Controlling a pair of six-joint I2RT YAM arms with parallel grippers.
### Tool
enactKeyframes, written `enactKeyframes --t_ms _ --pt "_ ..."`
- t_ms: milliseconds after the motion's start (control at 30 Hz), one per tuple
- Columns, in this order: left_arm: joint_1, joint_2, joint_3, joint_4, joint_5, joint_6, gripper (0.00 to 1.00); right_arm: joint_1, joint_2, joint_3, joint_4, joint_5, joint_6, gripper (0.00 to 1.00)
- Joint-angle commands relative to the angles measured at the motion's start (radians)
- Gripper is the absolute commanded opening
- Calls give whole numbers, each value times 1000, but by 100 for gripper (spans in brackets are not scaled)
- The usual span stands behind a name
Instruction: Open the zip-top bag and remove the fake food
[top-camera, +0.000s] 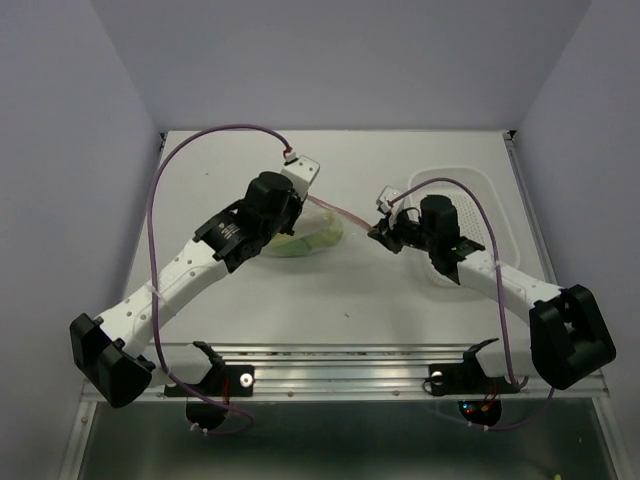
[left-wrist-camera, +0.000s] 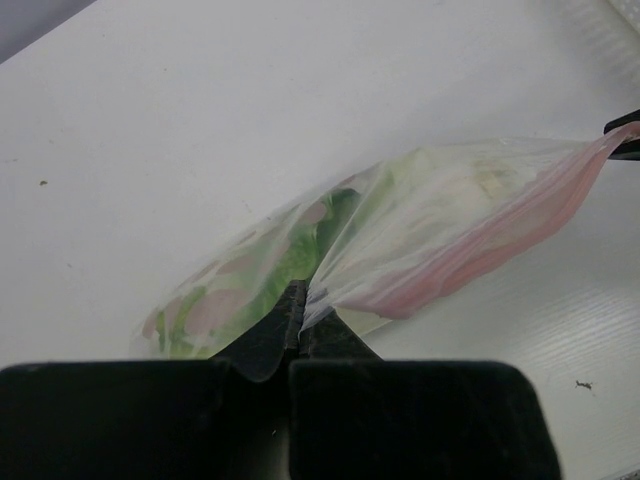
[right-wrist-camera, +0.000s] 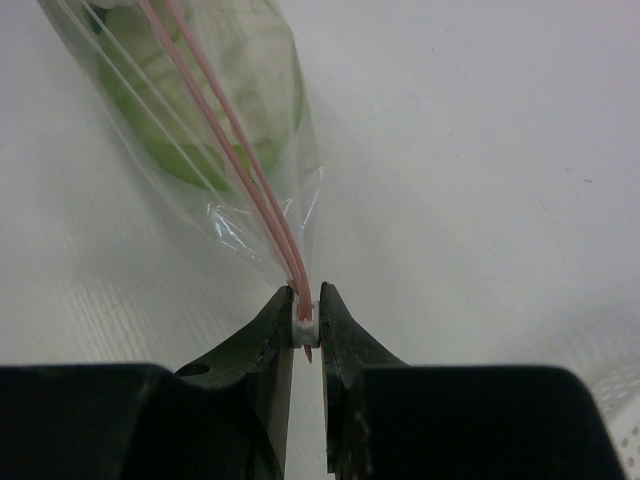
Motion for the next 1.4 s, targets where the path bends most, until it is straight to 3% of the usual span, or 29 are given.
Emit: enactKeyframes --t_ms 0,267,367,433,467,500,633,833,900,1100,1367 --pt "29 -70 2 59 -70 16 0 -29 15 42 -51 46 -14 7" --pt "-22 -15 -21 64 92 -64 0 -29 47 104 -19 18 37 21" --pt "-80 -3 -55 79 26 -130 0 -29 42 101 -10 0 84 43" --pt "-106 8 -81 90 -31 -162 0 -29 29 93 -8 -2 117 71" --pt "-117 14 -86 90 -46 -171 0 -29 20 85 -8 -2 144 79" --pt "-135 22 -89 90 -60 -182 0 -29 -8 70 -10 -2 160 100" --pt "-163 51 -100 90 -111 -213 0 -29 -104 48 -50 -10 238 100" --pt "-184 71 -113 108 -119 -236 0 -29 -205 70 -169 256 589 100" --pt "-195 77 -121 116 -131 -233 0 -29 -203 96 -244 212 660 100" --pt "-223 117 -117 118 -140 -234 0 -29 -197 75 -262 26 772 100" --pt "-241 102 -115 110 -145 -236 0 -29 -159 45 -147 -123 877 99"
